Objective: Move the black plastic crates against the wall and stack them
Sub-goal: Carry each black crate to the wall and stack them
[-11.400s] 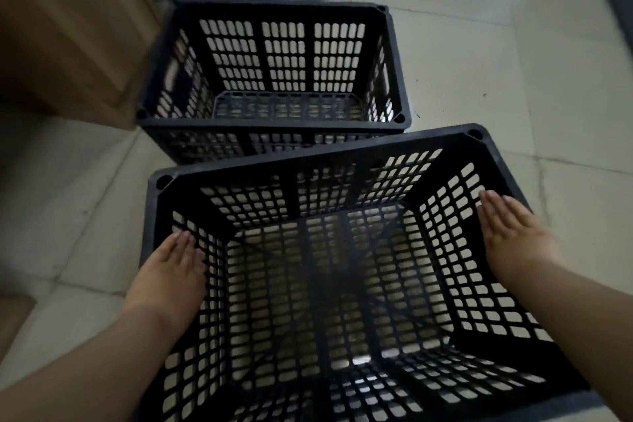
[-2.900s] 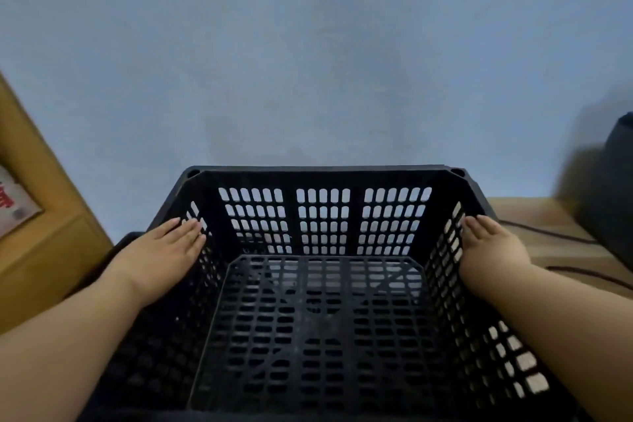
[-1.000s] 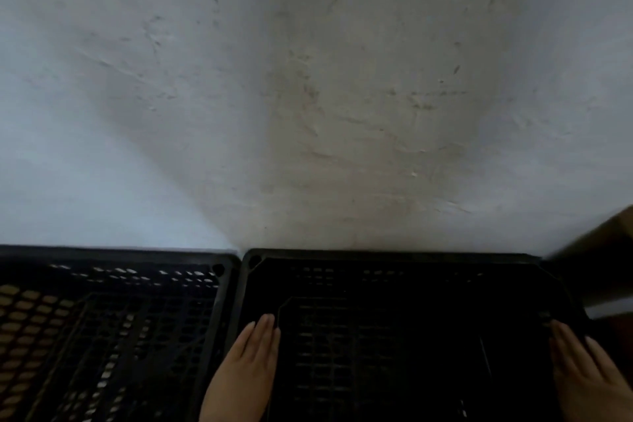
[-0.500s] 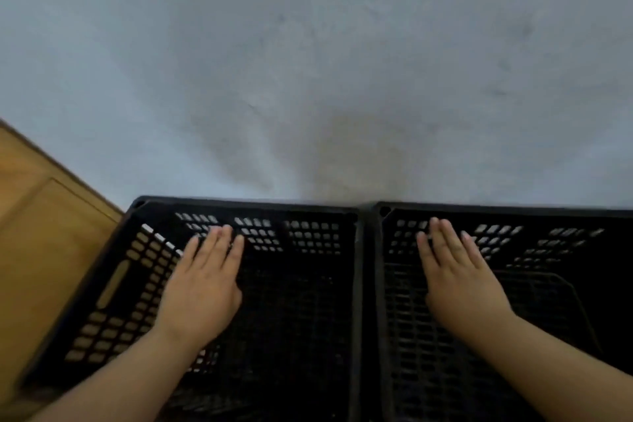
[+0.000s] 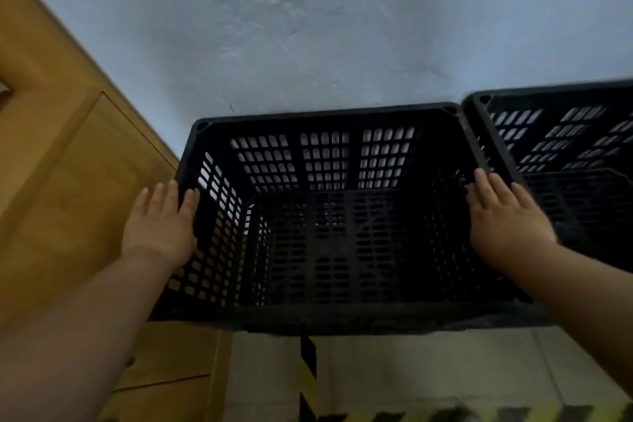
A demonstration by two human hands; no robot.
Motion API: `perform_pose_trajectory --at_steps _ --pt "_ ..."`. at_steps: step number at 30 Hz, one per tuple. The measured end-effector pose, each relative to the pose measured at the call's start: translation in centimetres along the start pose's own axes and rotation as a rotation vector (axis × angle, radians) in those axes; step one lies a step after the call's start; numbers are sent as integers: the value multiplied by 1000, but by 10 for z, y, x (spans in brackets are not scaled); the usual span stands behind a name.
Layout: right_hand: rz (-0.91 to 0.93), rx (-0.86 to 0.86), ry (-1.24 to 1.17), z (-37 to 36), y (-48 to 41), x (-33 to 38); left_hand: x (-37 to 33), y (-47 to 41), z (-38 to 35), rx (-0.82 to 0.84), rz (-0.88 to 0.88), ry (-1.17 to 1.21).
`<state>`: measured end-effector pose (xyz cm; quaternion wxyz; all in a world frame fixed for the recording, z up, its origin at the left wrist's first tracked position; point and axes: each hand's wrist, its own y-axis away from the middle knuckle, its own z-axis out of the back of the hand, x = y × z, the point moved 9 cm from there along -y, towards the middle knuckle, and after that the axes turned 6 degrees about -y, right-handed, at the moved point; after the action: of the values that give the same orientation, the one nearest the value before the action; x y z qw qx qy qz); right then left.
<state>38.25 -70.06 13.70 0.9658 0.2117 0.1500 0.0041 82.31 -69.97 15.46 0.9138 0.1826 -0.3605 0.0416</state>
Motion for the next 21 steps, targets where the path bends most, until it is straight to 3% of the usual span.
perform_pose_trajectory --at_steps 10,21 --pt "-100 -116 95 -2 -33 3 -2 -31 -17 -80 65 0" --pt "-48 -136 221 -1 -50 -14 -14 -42 -8 -184 26 10"
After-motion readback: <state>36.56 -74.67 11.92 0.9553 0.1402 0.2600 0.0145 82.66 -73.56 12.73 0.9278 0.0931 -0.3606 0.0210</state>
